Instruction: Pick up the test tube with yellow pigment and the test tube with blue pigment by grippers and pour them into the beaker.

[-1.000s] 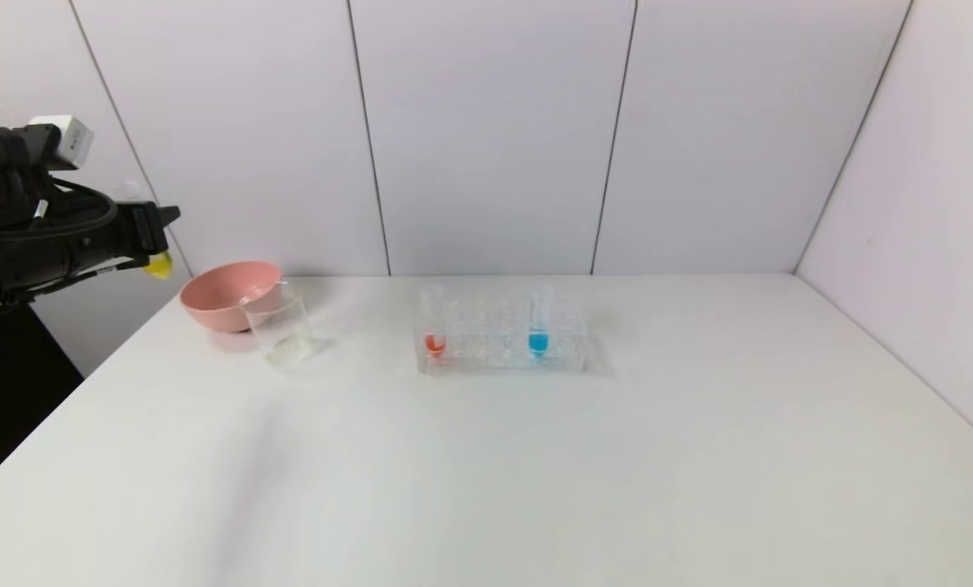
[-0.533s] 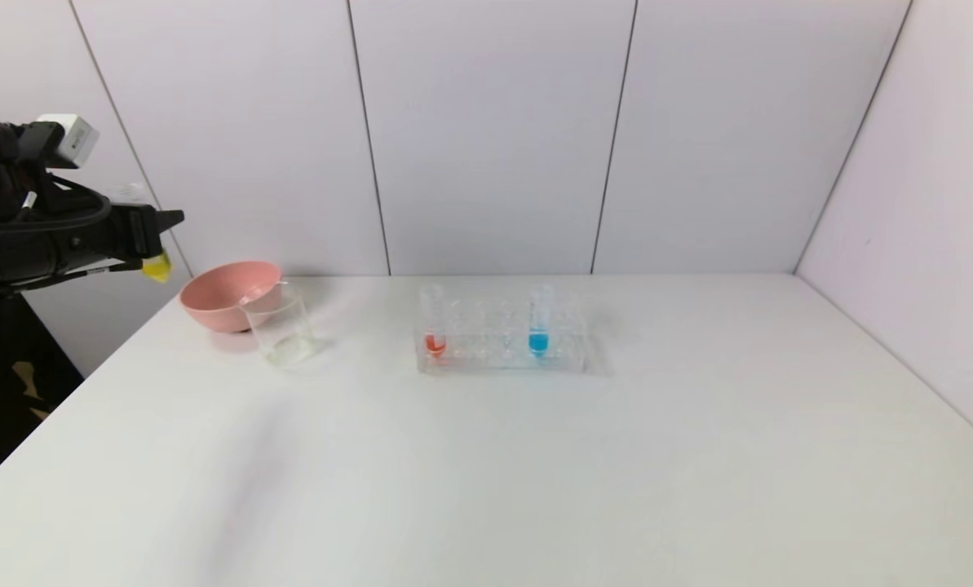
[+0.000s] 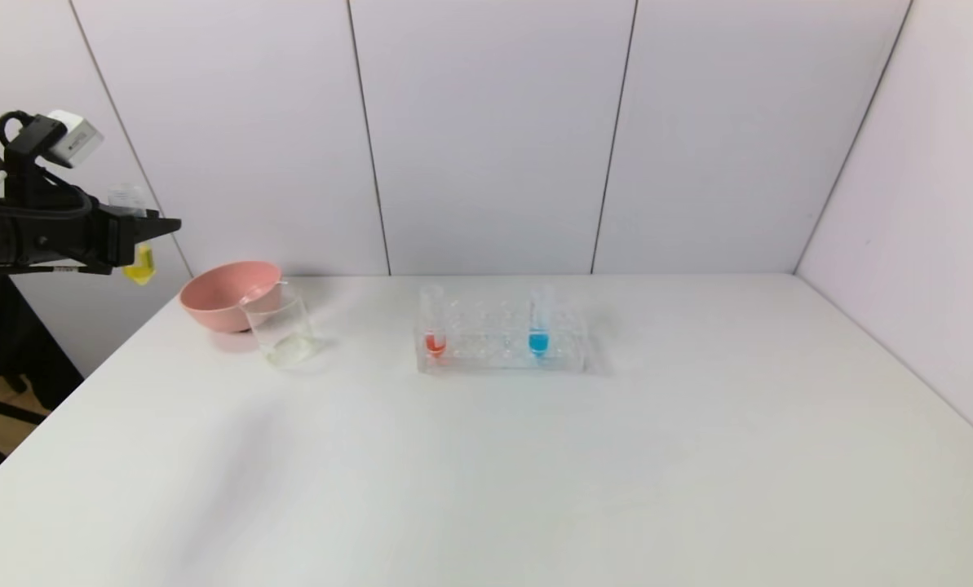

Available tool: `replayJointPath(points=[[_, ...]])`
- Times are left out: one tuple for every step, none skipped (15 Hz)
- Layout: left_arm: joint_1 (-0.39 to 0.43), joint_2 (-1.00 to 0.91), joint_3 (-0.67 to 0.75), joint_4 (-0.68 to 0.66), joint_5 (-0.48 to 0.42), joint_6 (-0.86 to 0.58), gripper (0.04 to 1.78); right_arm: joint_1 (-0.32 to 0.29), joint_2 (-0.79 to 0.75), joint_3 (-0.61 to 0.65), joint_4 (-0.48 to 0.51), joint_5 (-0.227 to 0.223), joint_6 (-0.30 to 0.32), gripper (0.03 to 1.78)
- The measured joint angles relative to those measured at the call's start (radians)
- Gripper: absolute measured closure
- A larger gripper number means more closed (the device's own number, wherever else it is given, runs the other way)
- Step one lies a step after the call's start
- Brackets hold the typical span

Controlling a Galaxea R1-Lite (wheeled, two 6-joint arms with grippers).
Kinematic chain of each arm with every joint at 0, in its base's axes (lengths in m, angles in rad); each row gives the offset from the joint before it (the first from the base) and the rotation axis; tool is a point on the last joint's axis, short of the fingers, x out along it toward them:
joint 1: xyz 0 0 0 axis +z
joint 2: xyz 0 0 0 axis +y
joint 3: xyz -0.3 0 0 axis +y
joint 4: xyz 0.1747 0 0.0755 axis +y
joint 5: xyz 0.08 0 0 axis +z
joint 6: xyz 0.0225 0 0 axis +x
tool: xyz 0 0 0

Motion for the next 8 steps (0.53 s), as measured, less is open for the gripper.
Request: replayJointPath(points=[[0.010,0.011,-0.039,0.056,-0.037,0.057,1.28,0.000,0.000,0.000,0.000,0.000,0.000,0.10],[0.019,0.024,-0.080,0.110,-0.072,0.116,1.28,0.000,0.000,0.000,0.000,0.000,0.000,0.10],[0.027,0.042,-0.128,0.169,-0.098,0.182,1.28,0.000,0.000,0.000,0.000,0.000,0.000,0.10],[0.036,0.059,-0.175,0.231,-0.112,0.244,1.28,0.000,0.000,0.000,0.000,0.000,0.000,0.10],[0.043,0.074,-0.224,0.300,-0.117,0.309,1.28,0.000,0.000,0.000,0.000,0.000,0.000,0.10],[0.050,0.089,-0.266,0.375,-0.120,0.373,1.28,0.000,0.000,0.000,0.000,0.000,0.000,0.10],[0.056,0.102,-0.311,0.456,-0.121,0.440,1.28,0.000,0.000,0.000,0.000,0.000,0.000,0.10],[0.059,0.113,-0.346,0.525,-0.121,0.495,1.28,0.000,0.000,0.000,0.000,0.000,0.000,0.10]])
